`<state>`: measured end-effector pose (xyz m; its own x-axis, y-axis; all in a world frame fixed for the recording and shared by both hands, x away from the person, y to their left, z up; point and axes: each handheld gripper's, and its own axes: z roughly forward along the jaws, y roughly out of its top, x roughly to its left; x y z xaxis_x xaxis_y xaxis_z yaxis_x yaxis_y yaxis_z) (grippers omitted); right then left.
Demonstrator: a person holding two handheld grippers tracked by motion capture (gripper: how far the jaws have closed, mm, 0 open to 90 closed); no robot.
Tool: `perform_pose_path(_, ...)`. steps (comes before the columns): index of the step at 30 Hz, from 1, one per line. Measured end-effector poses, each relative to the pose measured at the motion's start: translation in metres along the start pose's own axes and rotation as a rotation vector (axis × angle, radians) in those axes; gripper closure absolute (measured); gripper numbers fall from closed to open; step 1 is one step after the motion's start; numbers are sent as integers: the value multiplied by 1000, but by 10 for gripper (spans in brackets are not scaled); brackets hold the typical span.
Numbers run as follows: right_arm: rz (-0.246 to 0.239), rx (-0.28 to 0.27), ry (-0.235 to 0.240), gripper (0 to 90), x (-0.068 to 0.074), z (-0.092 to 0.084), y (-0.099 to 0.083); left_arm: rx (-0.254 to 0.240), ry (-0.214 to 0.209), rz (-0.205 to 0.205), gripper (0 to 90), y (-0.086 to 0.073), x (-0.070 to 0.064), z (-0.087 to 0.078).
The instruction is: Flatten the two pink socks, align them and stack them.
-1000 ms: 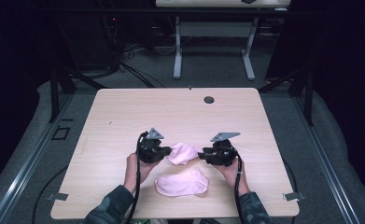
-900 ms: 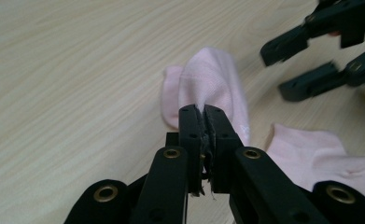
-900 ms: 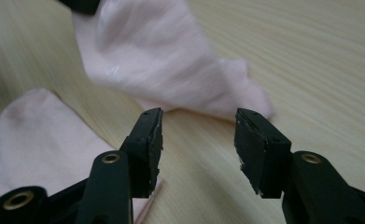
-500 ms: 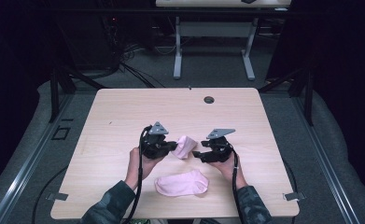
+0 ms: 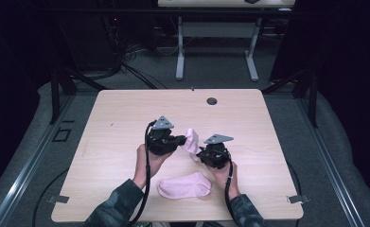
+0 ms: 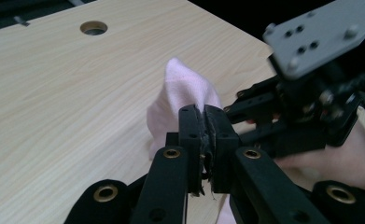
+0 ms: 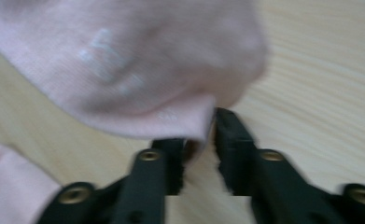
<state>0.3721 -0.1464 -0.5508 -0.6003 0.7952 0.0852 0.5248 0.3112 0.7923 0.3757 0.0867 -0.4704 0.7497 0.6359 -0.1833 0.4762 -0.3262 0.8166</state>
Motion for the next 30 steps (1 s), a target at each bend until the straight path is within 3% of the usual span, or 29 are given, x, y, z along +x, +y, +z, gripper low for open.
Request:
perform_pose_path(2, -56, -16, -85, 873, -1, -10, 3, -7, -15, -60, 868, -8, 12, 0)
perform_pose_path(4, -154, -24, -173, 876, 4, -22, 8, -5, -32, -118, 868, -17, 22, 0)
perform_pose_path(6, -256, -3, -223, 876, 11, -26, 11, 6, -27, -151, 867, -27, 29, 2)
perform_pose_path(8, -337, 30, -215, 869, 21, -23, 9, 36, -11, -171, 867, -38, 34, 5)
perform_pose_path(9, -350, 63, -185, 834, 24, -20, 7, 56, -5, -182, 867, -45, 37, 7)
perform_pose_path(11, -322, 144, -85, 750, 25, -9, 1, 100, 16, -200, 862, -58, 44, 12)
perform_pose_path(12, -322, 144, -85, 750, 25, -9, 1, 100, 16, -200, 857, -58, 44, 12)
perform_pose_path(13, -277, 204, 2, 625, 21, -1, -6, 145, 23, -208, 850, -70, 48, 16)
perform_pose_path(16, -199, 180, 110, 517, 12, -6, -10, 180, 32, -215, 798, -82, 52, 15)
perform_pose_path(18, -177, 160, 158, 482, 5, -15, -10, 185, 44, -208, 750, -85, 52, 11)
perform_pose_path(21, -122, 104, 195, 478, -10, -31, -11, 185, 68, -204, 682, -86, 54, 3)
perform_pose_path(23, -64, 77, 165, 493, -21, -37, -10, 188, 96, -203, 609, -85, 56, 1)
perform_pose_path(25, -36, 74, 107, 504, -30, -38, -7, 195, 95, -211, 560, -84, 56, 4)
perform_pose_path(27, -12, 78, 93, 504, -33, -36, -6, 208, 100, -203, 528, -83, 53, 7)
perform_pose_path(28, 2, 96, 70, 509, -34, -30, -4, 211, 101, -199, 498, -82, 51, 10)
perform_pose_path(30, -32, 166, 13, 518, -30, -14, -2, 231, 105, -182, 488, -80, 46, 17)
